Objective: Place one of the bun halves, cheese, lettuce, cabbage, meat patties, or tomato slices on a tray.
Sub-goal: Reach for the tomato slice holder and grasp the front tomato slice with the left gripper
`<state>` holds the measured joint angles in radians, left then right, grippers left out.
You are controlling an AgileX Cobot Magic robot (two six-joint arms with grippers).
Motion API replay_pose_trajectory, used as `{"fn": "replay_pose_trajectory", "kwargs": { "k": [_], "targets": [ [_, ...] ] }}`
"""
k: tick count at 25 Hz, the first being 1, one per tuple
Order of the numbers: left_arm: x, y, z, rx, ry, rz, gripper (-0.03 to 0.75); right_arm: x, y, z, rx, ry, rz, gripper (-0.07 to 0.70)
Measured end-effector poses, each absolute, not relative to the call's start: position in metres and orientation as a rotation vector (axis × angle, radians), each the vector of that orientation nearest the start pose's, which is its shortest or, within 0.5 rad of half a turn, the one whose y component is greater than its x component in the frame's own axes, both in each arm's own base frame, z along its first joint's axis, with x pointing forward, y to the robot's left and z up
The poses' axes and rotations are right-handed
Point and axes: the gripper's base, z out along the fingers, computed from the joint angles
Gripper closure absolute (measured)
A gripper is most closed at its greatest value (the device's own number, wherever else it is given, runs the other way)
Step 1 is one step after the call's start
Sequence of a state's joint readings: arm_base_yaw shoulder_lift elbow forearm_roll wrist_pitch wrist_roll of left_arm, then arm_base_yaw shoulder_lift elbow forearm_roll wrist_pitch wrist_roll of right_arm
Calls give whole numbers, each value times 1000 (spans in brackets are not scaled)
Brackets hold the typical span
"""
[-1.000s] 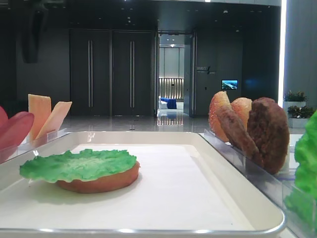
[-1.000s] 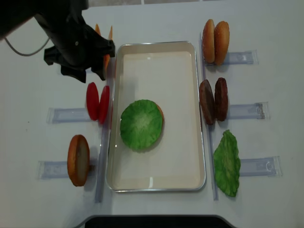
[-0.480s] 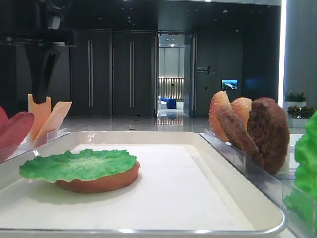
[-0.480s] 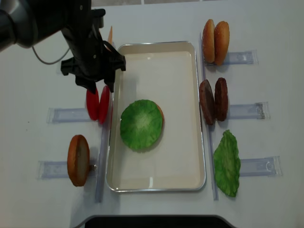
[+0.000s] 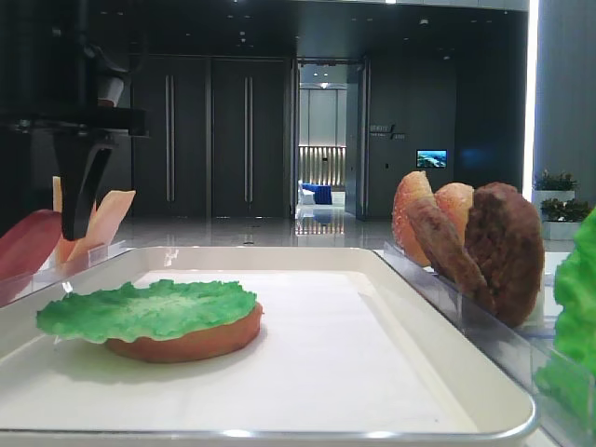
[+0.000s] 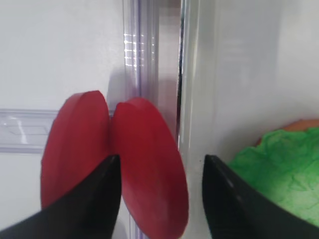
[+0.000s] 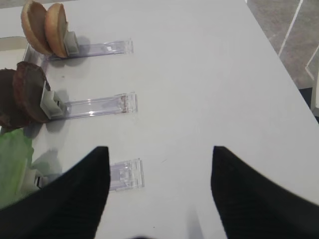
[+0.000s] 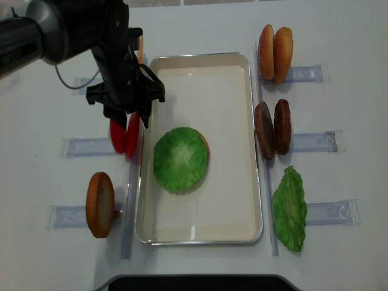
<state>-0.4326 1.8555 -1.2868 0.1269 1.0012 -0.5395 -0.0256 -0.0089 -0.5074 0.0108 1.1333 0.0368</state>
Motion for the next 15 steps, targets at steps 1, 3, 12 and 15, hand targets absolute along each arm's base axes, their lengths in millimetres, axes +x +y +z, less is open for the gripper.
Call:
{"fn": "replay_pose_trajectory", "kwargs": {
  "k": [1,3,12,15],
  "targets": [
    [328,-141,195,-63,3014,87,344,-10,1,273,64,2100,20,209],
    [328,-141,195,-50,3018,95,444,-10,1,273,64,2100,20,209],
    [325,-138,200,18,3043,140,654,-10,1,273,64,2100,20,209],
    [320,-139,211,-11,3039,80,655,-10,1,273,64,2100,20,209]
  ]
}}
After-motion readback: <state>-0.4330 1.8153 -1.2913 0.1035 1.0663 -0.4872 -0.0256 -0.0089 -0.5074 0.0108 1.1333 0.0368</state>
